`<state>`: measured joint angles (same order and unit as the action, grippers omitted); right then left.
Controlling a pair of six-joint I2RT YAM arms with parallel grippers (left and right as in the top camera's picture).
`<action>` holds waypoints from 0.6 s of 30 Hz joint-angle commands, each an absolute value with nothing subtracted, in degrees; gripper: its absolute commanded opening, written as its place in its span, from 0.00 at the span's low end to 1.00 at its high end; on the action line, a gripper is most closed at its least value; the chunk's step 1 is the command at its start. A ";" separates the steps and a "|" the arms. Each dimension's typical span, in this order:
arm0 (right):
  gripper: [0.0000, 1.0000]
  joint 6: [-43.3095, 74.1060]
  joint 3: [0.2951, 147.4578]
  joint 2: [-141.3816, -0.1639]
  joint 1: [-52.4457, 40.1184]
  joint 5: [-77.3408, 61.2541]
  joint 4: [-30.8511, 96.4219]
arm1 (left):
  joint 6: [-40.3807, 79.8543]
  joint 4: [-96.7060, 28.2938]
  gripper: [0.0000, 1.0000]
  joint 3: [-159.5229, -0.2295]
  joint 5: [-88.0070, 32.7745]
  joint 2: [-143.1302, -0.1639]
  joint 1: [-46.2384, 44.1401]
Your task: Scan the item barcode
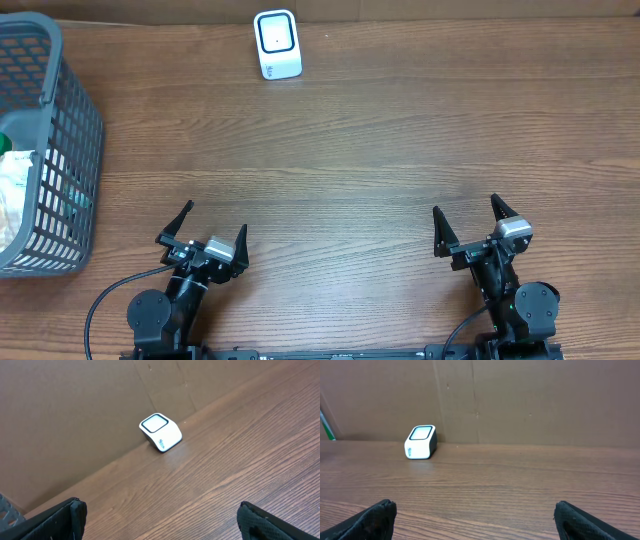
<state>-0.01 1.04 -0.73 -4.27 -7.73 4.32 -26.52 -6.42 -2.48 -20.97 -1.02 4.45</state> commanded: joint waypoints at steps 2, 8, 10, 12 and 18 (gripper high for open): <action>1.00 0.19 0.45 -0.16 -4.49 -8.16 4.03 | -25.47 -6.31 1.00 -1.87 -20.82 -0.21 3.84; 1.00 0.21 0.45 -0.16 -4.49 -8.16 4.03 | -25.69 -6.02 1.00 -1.87 -20.80 -0.21 3.84; 1.00 0.19 0.45 -0.16 -4.49 -8.16 4.03 | -25.67 -6.13 1.00 -1.87 -20.82 -0.21 3.84; 1.00 0.21 0.45 -0.16 -4.49 -8.16 4.03 | -25.67 -6.13 0.99 -1.87 -20.82 -0.21 3.84; 1.00 0.19 0.45 -0.16 -4.49 -8.16 4.03 | -25.74 -5.89 1.00 -1.87 -20.43 -0.21 3.84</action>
<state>-0.01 1.04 -0.73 -4.27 -7.75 4.29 -26.52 -6.35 -2.48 -20.97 -1.02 4.45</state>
